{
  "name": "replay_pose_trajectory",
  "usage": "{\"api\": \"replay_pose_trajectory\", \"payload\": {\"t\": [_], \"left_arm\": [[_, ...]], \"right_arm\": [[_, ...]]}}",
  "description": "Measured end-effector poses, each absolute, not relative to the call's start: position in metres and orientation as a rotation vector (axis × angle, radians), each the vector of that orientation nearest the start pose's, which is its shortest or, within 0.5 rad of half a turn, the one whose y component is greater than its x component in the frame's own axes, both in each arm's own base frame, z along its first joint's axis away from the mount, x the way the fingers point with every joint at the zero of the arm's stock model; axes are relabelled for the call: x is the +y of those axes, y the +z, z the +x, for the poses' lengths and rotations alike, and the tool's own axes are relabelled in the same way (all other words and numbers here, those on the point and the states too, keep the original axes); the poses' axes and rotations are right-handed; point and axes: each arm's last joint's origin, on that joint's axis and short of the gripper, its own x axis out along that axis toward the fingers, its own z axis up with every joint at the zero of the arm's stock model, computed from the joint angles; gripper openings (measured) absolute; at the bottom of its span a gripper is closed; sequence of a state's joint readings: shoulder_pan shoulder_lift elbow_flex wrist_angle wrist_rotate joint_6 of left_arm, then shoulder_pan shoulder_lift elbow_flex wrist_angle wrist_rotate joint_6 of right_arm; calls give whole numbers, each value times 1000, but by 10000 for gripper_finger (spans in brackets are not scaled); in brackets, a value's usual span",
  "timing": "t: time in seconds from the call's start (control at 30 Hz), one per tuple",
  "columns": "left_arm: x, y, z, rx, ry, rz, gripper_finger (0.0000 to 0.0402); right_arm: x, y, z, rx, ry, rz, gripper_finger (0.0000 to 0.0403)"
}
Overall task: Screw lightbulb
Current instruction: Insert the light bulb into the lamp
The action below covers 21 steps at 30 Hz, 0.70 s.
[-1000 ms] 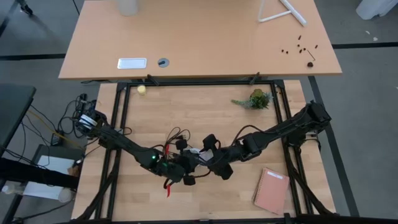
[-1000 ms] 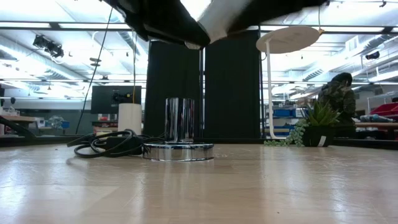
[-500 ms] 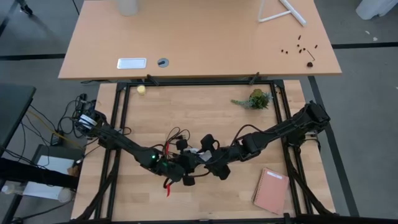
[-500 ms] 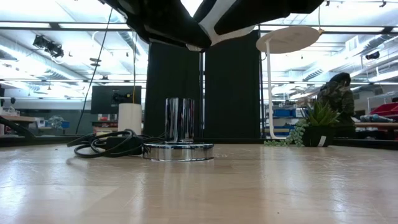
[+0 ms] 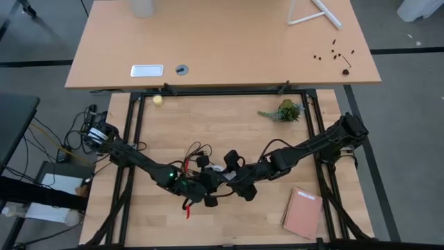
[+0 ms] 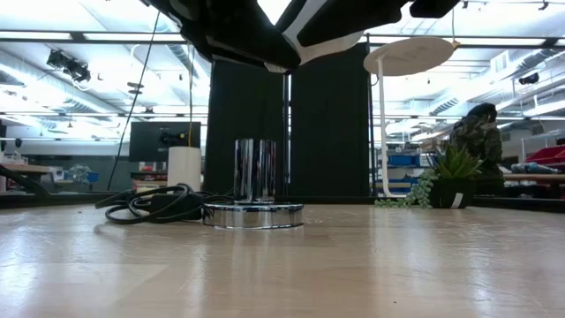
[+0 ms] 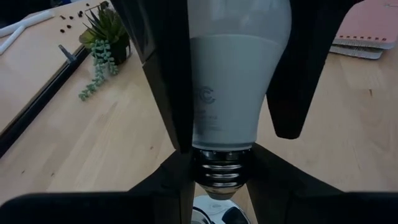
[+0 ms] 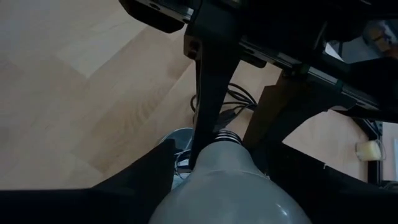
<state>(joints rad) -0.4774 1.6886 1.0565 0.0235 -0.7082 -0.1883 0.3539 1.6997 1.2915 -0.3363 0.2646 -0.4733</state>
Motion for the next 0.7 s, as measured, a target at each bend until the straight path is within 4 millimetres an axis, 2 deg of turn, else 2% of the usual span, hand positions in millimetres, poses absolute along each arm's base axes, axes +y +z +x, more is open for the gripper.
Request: {"api": "replay_pose_trajectory", "payload": {"t": [0.27, 0.53, 0.7], "left_arm": [[-148, 218, 326, 480, 269, 157, 122], [-148, 218, 326, 481, 267, 160, 122], [-148, 218, 326, 482, 263, 159, 122]], "right_arm": [[122, 259, 353, 678, 252, -676, 262], [122, 259, 353, 678, 251, -676, 251], [122, 257, 351, 701, 246, -672, 280]]}}
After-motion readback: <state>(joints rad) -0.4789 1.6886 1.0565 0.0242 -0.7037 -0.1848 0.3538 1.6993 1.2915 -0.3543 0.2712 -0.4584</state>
